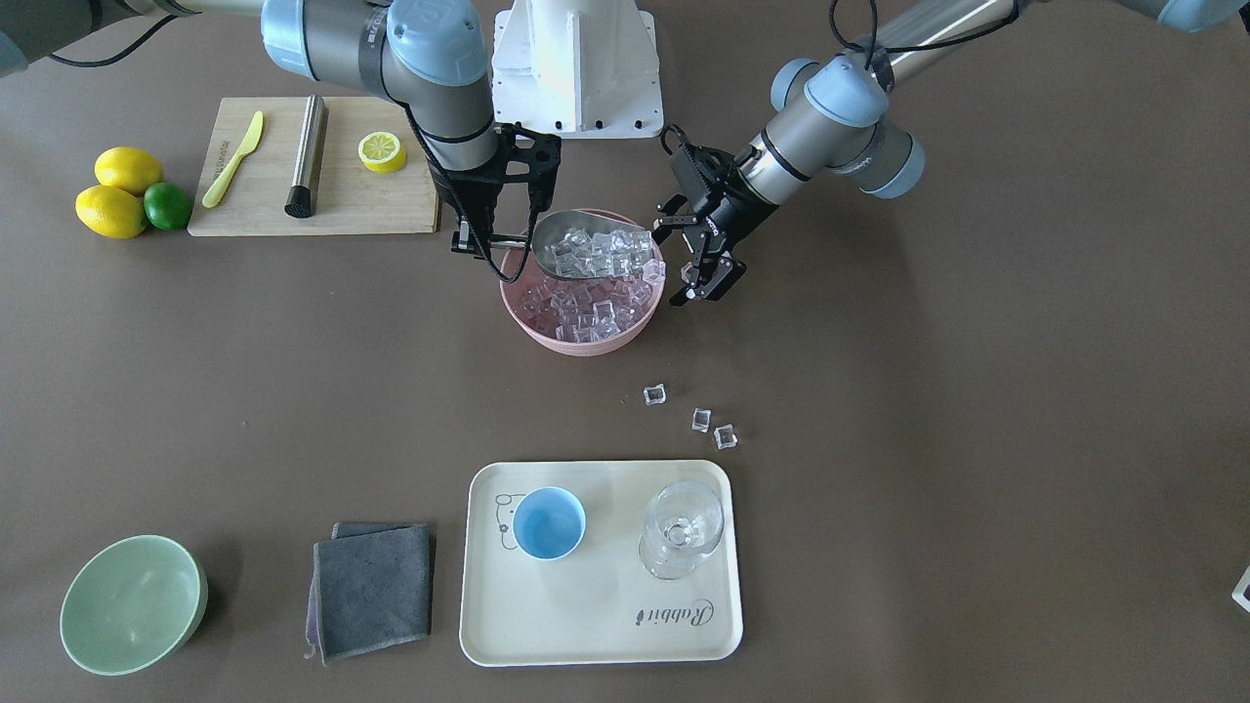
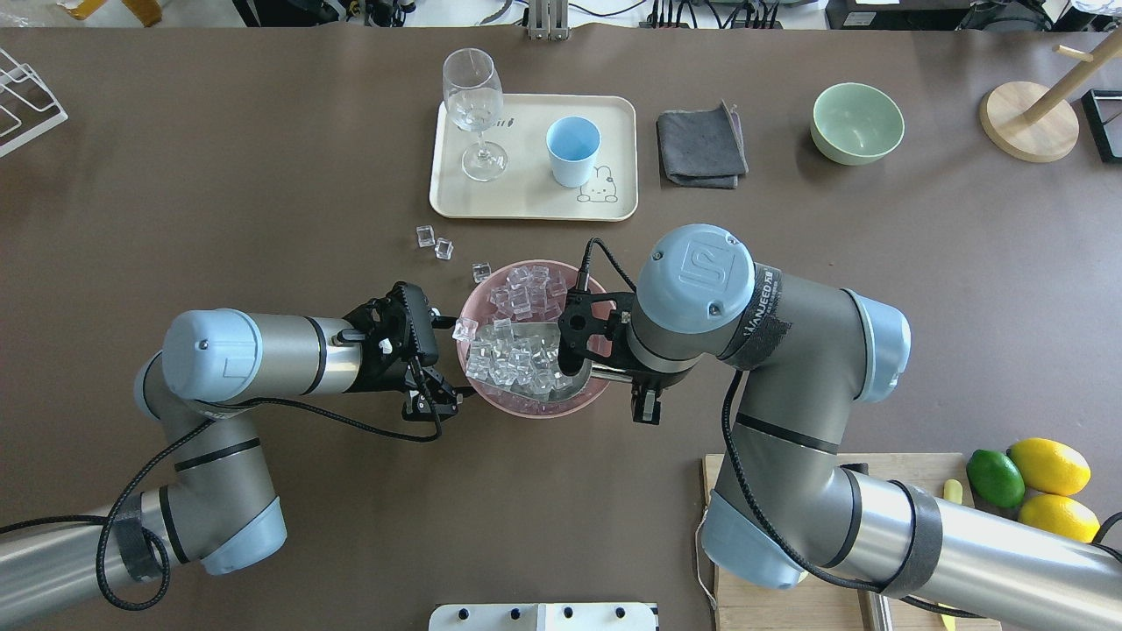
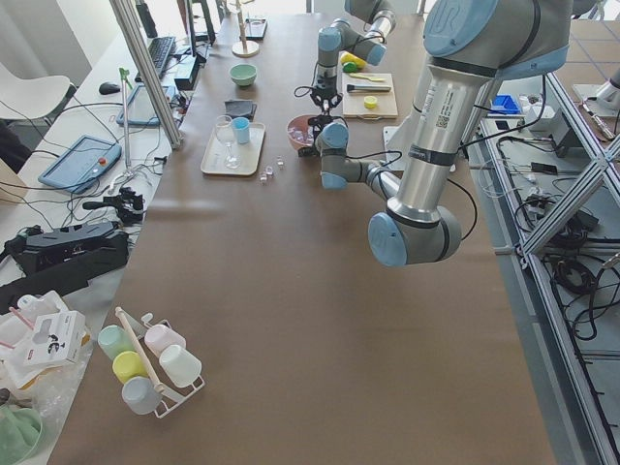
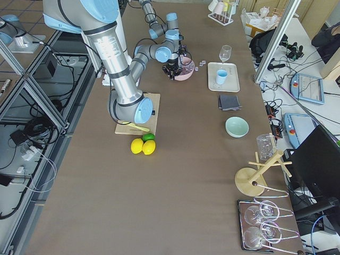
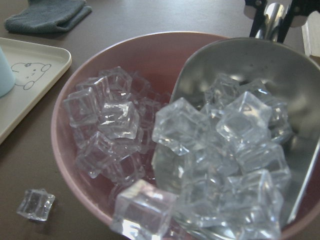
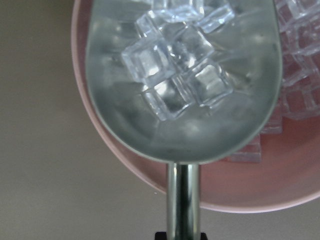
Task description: Put ice in cup with scoop
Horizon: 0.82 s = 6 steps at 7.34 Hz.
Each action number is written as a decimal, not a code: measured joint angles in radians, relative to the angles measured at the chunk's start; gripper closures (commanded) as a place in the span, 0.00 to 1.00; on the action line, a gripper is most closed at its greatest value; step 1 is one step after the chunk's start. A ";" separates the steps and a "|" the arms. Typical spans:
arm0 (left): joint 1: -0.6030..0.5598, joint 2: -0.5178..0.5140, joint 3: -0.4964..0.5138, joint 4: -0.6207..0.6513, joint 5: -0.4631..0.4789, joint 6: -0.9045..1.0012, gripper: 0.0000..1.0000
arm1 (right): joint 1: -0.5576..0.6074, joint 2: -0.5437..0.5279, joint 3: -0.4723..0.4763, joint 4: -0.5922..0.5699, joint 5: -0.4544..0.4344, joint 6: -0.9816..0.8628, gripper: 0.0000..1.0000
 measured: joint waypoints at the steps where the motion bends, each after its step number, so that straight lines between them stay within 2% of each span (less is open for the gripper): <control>1: -0.002 0.000 0.000 0.000 -0.001 0.000 0.02 | 0.000 -0.013 0.005 0.033 0.026 0.000 1.00; 4: -0.014 0.001 -0.003 0.001 -0.002 0.000 0.02 | 0.014 -0.041 0.061 0.082 0.073 0.004 1.00; 6: -0.021 0.004 -0.011 0.002 -0.007 0.001 0.02 | 0.062 -0.044 0.076 0.083 0.136 0.001 1.00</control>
